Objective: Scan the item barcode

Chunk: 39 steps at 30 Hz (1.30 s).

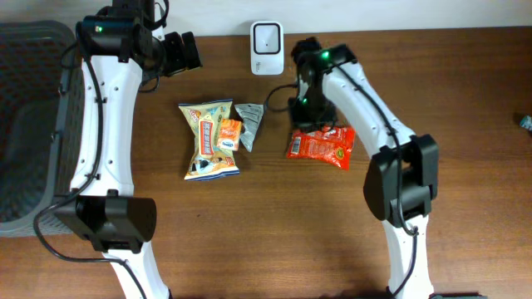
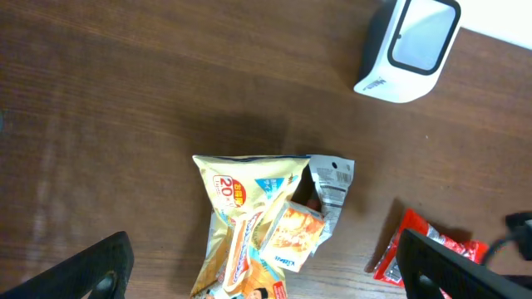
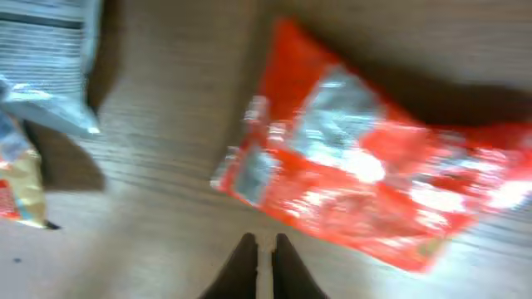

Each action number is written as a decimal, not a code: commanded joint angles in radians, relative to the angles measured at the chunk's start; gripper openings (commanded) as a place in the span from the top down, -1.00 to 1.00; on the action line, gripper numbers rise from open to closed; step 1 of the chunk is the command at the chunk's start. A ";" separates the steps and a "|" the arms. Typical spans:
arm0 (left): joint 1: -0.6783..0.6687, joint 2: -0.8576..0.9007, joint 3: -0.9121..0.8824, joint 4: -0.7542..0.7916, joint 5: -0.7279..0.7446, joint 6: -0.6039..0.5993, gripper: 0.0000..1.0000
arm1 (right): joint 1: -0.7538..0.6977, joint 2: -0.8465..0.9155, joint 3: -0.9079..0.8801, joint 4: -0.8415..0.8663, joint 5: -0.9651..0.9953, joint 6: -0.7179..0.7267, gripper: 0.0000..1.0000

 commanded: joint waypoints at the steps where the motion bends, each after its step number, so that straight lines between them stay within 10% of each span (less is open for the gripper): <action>1: 0.006 -0.009 0.001 0.002 -0.011 -0.007 -0.98 | -0.050 -0.006 -0.040 -0.008 0.067 0.031 0.79; 14: 0.006 -0.009 0.000 0.002 -0.011 -0.007 -0.98 | -0.030 -0.006 -0.192 0.169 0.026 0.071 0.91; 20: 0.006 -0.009 0.001 0.002 -0.011 -0.007 -0.98 | -0.107 -0.006 -0.016 -0.039 0.035 -0.024 -0.01; 32: 0.006 -0.009 0.000 0.002 -0.011 -0.007 -0.99 | -0.143 -0.012 -0.266 0.080 0.131 0.018 0.18; 39: 0.006 -0.009 0.000 0.002 -0.011 -0.007 -0.98 | -0.254 -0.029 -0.060 -0.127 0.180 0.007 -0.97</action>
